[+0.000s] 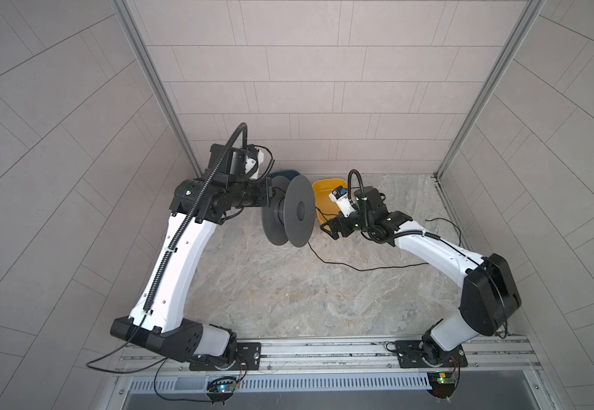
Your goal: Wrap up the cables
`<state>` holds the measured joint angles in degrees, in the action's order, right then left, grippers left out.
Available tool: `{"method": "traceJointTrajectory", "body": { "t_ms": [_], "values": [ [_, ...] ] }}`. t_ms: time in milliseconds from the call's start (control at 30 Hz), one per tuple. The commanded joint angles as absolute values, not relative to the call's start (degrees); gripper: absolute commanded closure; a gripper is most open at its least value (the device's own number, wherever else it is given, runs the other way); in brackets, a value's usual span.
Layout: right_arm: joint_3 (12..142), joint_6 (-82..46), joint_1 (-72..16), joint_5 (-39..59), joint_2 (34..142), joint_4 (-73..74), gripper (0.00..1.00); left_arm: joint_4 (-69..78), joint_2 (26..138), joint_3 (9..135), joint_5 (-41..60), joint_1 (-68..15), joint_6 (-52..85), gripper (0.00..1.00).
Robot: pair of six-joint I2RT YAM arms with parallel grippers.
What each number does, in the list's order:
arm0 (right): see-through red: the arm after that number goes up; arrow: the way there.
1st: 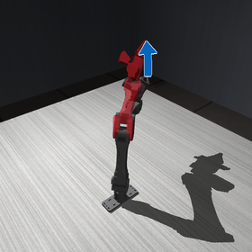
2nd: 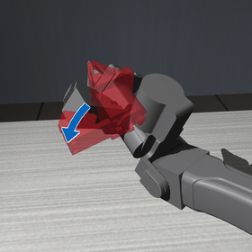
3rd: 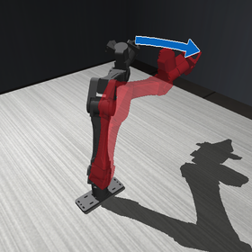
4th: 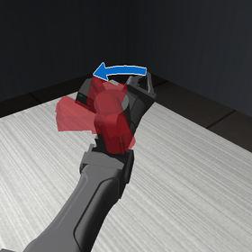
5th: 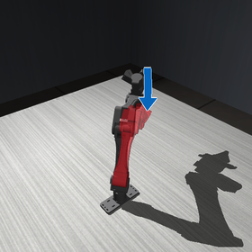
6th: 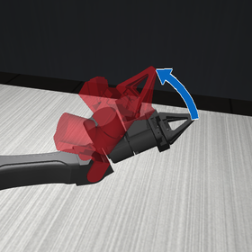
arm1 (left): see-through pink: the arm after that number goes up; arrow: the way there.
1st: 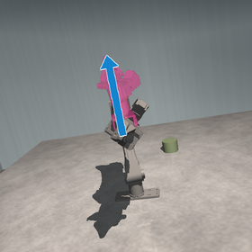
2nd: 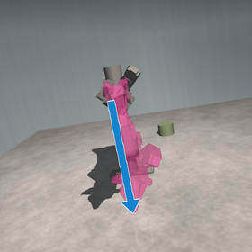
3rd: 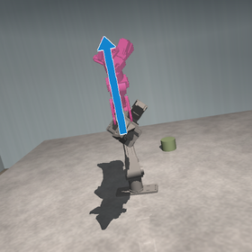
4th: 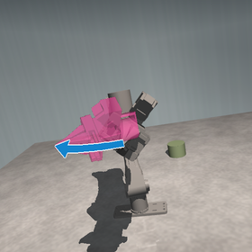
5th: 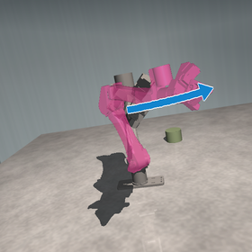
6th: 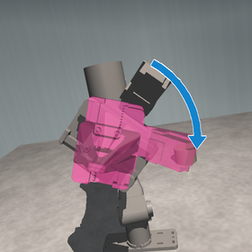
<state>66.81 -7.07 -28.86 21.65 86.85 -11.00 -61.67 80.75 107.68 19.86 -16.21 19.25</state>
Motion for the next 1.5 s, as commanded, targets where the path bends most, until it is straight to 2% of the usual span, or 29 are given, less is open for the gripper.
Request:
{"method": "traceJointTrajectory", "body": {
  "t_ms": [0,167,367,500,567,633,900,1233,1467],
  "values": [
    [60.93,-11.87,-28.89,20.41,79.72,-1.74,0.01,-57.33,79.92,109.41,23.44,-14.77,25.15,1.0],
    [54.11,-16.16,-29.91,19.95,75.0,7.49,0.01,-54.17,78.94,107.64,22.72,-13.94,30.4,1.0],
    [49.68,-16.74,-33.39,18.72,77.14,19.4,0.07,-50.32,77.3,105.1,22.9,-13.62,34.54,1.0],
    [48.16,-19.03,-34.18,20.75,81.75,30.22,0.26,-50.8,77.42,105.21,23.2,-13.58,34.54,1.0],
    [48.28,-20.5,-34.25,23.09,84.54,34.44,0.42,-50.95,77.43,105.18,23.56,-13.58,34.54,1.0],
    [48.56,-22.05,-34.44,25.52,87.34,38.42,0.48,-51.12,77.38,105.21,23.67,-13.54,34.41,1.0],
    [46.96,-24.09,-35.43,27.71,92.13,48.57,0.48,-51.36,77.15,105.91,23.9,-12.77,34.39,1.0],
    [41.11,-20.24,-35.86,24.13,86.2,44.56,0.48,-51.86,77.69,105.95,26.3,-9.85,34.08,1.0],
    [42.25,-18.82,-36.3,24.8,87.8,44.4,0.47,-51.5,76.63,104.46,27.09,-9.67,34.45,1.0]
  ]
}}
